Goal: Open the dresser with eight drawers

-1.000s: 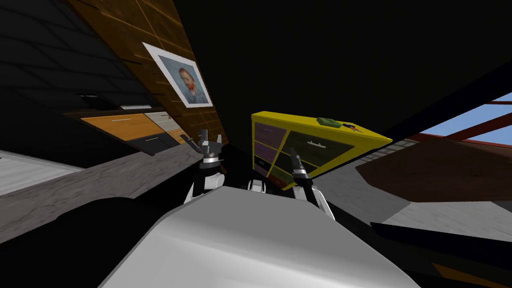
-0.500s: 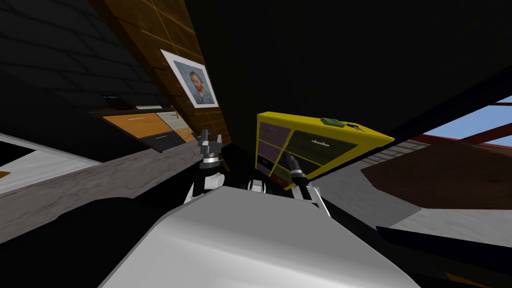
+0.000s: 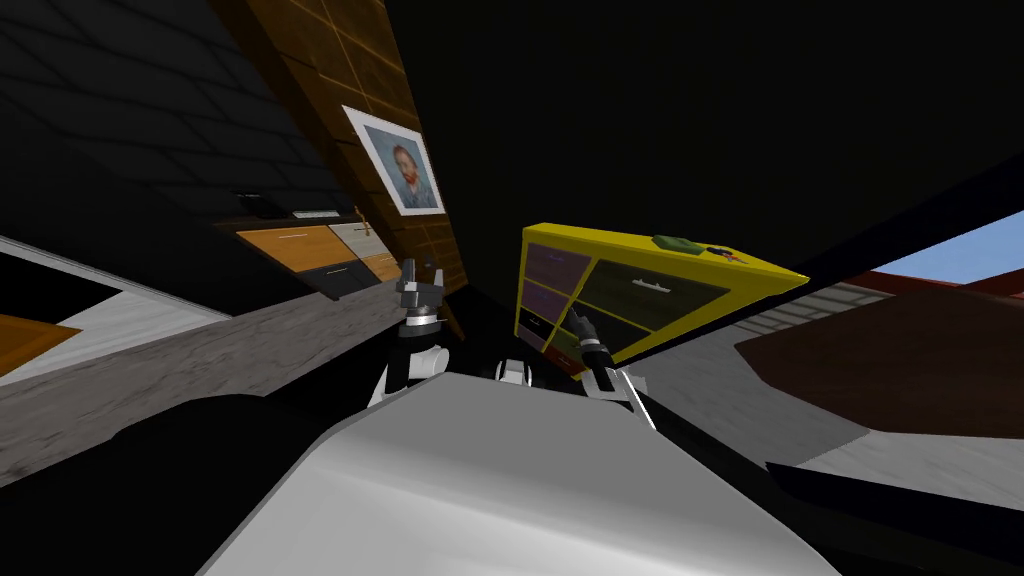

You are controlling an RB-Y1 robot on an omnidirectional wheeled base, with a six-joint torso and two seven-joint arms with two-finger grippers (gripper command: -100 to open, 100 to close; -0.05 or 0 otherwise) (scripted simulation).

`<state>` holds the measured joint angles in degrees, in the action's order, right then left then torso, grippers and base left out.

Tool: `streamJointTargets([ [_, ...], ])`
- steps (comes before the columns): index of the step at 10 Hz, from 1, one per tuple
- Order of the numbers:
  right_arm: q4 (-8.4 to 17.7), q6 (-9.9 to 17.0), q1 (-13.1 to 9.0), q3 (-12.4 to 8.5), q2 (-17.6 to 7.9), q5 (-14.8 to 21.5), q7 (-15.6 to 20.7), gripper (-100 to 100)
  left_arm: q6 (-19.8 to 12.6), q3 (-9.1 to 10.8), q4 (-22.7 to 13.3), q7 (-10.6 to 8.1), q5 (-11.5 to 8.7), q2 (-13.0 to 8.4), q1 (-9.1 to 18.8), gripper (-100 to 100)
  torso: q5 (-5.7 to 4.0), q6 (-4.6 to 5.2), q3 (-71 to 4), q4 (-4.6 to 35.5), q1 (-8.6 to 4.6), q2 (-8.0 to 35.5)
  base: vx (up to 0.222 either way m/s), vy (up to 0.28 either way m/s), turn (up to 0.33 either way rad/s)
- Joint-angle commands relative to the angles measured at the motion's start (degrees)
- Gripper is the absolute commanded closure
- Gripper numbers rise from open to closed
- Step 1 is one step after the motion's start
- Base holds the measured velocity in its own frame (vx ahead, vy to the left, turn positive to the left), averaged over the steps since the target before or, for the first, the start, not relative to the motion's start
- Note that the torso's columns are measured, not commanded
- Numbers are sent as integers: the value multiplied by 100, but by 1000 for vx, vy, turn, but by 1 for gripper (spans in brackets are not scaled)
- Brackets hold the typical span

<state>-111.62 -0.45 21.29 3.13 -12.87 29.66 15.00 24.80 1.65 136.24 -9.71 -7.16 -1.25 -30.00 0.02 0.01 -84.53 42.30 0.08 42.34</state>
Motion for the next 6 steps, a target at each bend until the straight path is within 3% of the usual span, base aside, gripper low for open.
streamJointTargets([
  [1,394,244,-136,8,45,349,144,-100,0,0,0,0,0,0,0,0,-3,1,-6,-2,-14,-9,-47,56,112],
  [2,499,244,-136,8,45,477,144,-100,0,0,0,0,0,0,0,0,-4,-4,-6,-3,-9,-9,-49,50,74],
  [3,754,486,-239,35,24,657,244,-100,0,0,0,0,0,0,0,0,-3,1,-4,-2,-11,-6,-60,75,104],
  [6,1092,836,-345,63,-2,1191,347,-100,0,0,0,0,0,0,0,0,-3,-2,-1,-1,-8,-1,-58,64,85],
])
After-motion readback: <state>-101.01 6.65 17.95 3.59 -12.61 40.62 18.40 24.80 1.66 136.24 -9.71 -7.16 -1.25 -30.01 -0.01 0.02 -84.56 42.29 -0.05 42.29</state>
